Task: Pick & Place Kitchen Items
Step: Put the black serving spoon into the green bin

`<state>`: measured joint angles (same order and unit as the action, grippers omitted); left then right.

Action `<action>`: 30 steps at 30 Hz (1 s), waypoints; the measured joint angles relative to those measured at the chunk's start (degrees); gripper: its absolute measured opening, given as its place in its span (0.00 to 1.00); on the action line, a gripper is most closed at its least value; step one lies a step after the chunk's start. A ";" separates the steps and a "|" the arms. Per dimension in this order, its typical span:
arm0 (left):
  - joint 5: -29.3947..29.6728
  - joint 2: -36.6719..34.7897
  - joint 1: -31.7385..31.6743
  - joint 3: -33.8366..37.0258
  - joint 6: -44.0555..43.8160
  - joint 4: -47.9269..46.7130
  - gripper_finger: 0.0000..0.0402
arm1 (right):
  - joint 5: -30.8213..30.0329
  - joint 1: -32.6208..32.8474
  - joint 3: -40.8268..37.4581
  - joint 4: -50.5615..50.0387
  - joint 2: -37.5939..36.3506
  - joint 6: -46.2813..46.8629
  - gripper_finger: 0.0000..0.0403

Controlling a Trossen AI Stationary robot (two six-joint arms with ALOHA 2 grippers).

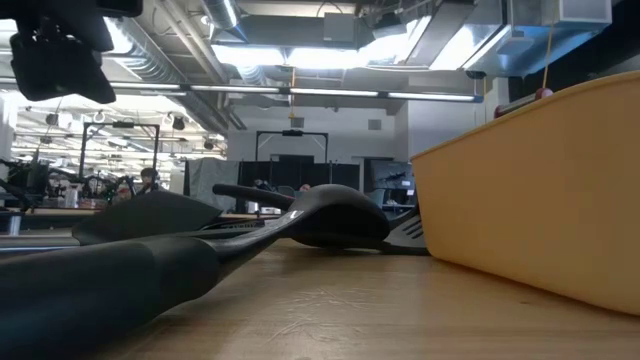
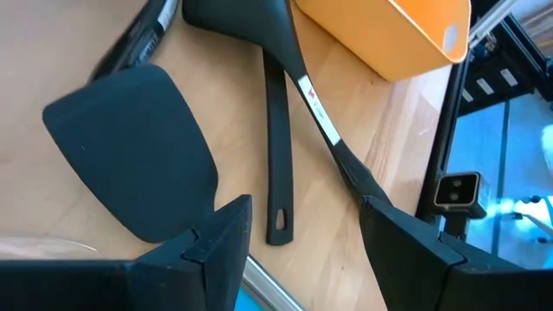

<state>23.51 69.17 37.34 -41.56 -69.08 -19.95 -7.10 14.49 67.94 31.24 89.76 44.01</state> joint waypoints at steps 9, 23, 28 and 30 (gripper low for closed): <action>0.83 0.02 0.01 0.04 -0.07 0.06 0.52 | -6.89 -1.32 0.00 12.71 -0.04 1.13 0.63; 3.47 0.04 -1.25 0.04 -5.03 -6.32 0.52 | 1.12 -0.66 0.00 4.56 -0.07 -35.03 0.63; -0.51 0.04 -3.01 0.04 -12.05 -18.13 0.52 | 1.14 1.79 -0.02 -16.10 -2.08 -35.78 0.63; -2.07 0.04 -3.82 0.04 -12.69 -21.09 0.52 | 0.37 2.99 -0.04 -21.35 -2.67 -34.35 0.63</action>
<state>21.45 69.21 33.52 -41.52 -81.77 -41.05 -6.73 17.48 67.90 9.89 87.08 9.66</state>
